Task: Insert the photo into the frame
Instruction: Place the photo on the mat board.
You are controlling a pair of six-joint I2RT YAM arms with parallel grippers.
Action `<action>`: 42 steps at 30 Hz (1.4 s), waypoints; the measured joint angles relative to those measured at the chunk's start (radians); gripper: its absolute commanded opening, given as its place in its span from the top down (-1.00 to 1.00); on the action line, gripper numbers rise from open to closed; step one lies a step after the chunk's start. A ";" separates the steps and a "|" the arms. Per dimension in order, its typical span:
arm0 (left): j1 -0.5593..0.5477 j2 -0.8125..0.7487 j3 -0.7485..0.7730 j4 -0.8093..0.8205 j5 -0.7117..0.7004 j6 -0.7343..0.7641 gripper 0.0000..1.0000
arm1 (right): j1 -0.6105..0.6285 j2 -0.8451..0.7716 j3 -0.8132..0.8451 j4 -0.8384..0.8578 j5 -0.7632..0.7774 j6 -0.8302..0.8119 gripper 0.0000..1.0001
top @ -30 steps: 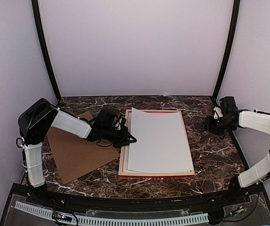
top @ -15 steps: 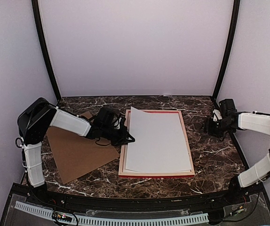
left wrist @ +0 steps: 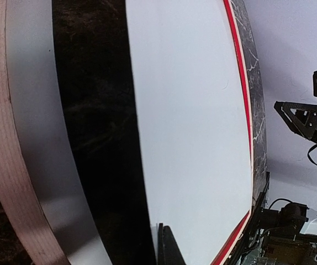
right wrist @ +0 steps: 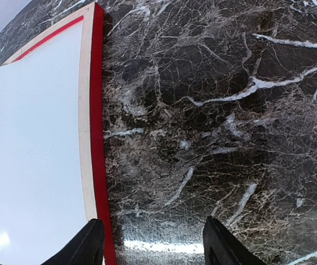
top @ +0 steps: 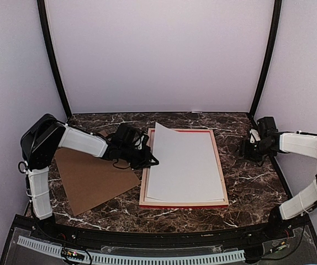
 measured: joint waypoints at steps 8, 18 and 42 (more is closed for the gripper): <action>0.005 0.000 0.004 -0.024 -0.011 0.017 1.00 | 0.000 0.001 0.000 0.003 -0.004 0.000 -0.24; 0.005 0.000 0.029 -0.049 -0.017 0.039 0.09 | 0.011 0.014 0.000 0.015 -0.004 0.001 -0.25; 0.265 -0.359 -0.031 -0.444 -0.349 0.313 -0.91 | 0.455 0.141 0.173 0.126 0.026 0.122 -0.27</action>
